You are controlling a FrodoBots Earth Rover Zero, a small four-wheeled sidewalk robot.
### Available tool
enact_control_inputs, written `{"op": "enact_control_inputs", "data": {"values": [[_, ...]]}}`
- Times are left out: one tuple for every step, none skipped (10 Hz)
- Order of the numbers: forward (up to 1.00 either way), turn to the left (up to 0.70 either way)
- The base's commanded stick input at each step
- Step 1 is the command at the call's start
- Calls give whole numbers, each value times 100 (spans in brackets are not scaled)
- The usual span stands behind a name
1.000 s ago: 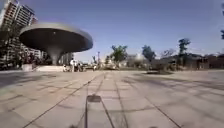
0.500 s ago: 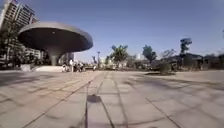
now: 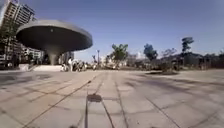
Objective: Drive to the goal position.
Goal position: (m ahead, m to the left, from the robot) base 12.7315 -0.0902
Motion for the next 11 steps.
{"op": "enact_control_inputs", "data": {"values": [[70, 0], [70, 0], [70, 0], [70, 0], [70, 0], [70, 0], [70, 0], [70, 0], [70, 0], [70, 0], [70, 0]]}}
